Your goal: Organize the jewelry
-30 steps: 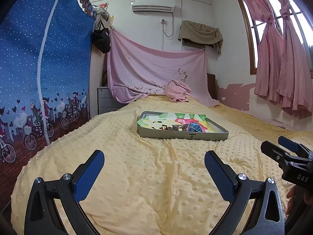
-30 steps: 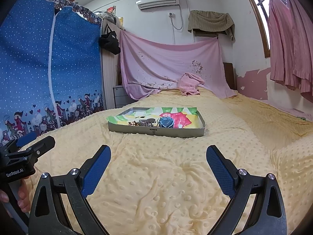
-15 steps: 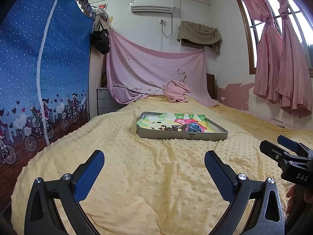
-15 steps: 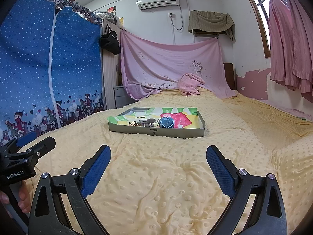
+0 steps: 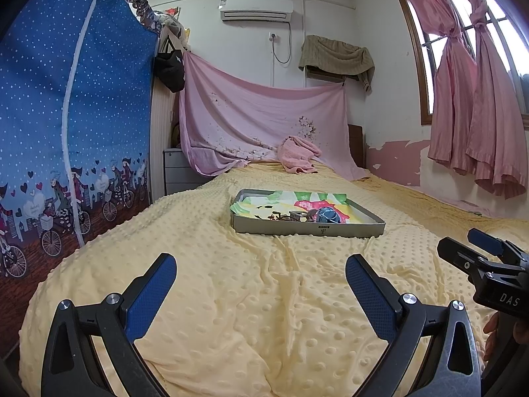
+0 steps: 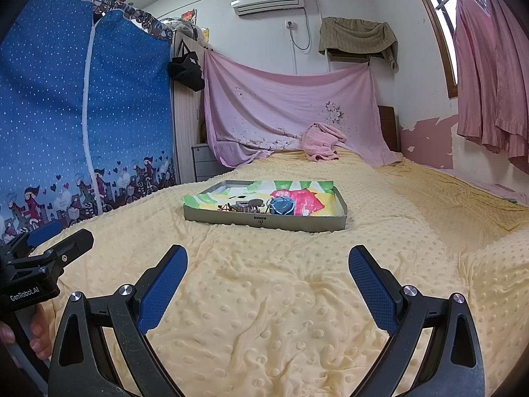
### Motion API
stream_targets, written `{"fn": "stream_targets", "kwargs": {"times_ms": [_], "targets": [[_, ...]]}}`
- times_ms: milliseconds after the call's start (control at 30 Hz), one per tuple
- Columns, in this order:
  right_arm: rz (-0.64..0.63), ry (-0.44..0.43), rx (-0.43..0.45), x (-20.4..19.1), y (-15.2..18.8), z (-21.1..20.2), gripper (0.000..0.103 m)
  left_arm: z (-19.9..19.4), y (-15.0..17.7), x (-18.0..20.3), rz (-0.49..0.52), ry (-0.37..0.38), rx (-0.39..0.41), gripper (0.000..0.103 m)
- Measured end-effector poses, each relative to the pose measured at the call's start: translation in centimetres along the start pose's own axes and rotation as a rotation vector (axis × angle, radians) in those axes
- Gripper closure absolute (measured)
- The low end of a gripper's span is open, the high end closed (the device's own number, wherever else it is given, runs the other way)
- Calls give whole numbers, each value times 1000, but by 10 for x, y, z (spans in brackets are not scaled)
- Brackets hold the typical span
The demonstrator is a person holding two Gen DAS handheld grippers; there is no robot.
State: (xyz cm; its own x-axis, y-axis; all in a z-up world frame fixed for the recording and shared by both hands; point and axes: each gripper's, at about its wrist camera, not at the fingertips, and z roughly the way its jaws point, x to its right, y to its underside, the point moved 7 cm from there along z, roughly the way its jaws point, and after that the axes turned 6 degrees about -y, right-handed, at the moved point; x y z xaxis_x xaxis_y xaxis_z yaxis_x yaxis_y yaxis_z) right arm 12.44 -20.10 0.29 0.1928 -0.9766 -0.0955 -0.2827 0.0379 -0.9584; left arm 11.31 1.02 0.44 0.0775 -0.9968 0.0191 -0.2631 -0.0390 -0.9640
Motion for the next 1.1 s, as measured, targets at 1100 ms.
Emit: {"fn": "stream_targets", "kwargs": {"times_ms": [1100], "targets": [[-1, 0, -1, 0, -1, 0, 7, 0, -7, -1, 14, -31, 19, 0]]}}
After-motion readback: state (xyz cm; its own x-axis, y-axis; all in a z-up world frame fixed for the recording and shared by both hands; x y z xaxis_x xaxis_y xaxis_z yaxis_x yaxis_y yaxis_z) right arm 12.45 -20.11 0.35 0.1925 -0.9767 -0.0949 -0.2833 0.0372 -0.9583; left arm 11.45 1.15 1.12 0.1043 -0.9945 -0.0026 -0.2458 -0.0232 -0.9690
